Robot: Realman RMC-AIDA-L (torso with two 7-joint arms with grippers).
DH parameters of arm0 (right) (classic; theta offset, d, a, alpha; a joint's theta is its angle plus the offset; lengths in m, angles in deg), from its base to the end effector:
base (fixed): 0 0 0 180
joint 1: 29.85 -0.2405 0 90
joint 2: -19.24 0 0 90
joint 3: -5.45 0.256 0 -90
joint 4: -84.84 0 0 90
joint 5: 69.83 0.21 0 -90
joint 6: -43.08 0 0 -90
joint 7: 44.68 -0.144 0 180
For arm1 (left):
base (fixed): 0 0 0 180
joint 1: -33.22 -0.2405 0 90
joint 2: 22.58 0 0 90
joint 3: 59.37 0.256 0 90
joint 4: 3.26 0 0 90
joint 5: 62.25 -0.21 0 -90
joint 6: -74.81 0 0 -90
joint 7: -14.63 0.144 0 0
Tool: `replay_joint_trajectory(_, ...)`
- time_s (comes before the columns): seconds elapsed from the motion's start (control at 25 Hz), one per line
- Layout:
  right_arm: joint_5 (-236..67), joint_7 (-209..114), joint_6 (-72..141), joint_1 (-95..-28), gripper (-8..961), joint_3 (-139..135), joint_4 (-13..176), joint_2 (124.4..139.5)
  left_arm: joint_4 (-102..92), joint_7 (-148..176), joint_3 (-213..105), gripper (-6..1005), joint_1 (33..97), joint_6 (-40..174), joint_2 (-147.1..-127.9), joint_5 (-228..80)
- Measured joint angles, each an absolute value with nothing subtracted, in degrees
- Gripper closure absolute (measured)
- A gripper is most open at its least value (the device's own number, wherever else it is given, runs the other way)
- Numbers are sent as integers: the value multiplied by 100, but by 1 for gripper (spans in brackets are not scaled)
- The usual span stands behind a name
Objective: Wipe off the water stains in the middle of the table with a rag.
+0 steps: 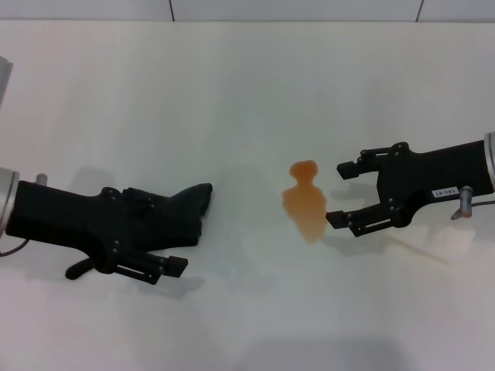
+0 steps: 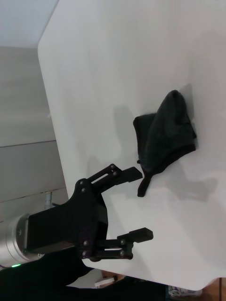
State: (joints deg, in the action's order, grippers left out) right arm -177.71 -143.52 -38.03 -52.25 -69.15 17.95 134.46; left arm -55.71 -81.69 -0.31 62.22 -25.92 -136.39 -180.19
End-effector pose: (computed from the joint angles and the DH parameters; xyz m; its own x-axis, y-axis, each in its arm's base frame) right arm 0.2072 0.3292 0.0046 0.9487 -0.2231 -0.2240 -0.2638 -0.9491 -0.1720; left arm -0.2427 0.3108 0.0221 0.9094 0.3834 0.1610 0.3760 -0.9235 0.0755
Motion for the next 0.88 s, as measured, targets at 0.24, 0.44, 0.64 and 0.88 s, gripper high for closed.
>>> replay_joint_trajectory(0.24, -17766, -14349, -3784, -5218, 117, -6926, 1754, 13446, -5571, -8169, -31, 141, 6214, -2593, -13639, -18019)
replay_joint_trajectory(0.44, -17752, -14345, -3779, -5218, 114, -6890, 1750, 13446, -5572, -8169, -31, 141, 6208, -2591, -13645, -18019)
replay_joint_trajectory(0.64, -17684, -14355, -3784, -5219, 112, -6827, 1795, 13443, -5573, -8169, -34, 141, 6222, -2592, -13648, -18019)
replay_joint_trajectory(0.88, -17708, -14388, -3726, -5096, 109, -6829, 1580, 13441, -5573, -8177, -37, 141, 6223, -2596, -13648, -18019)
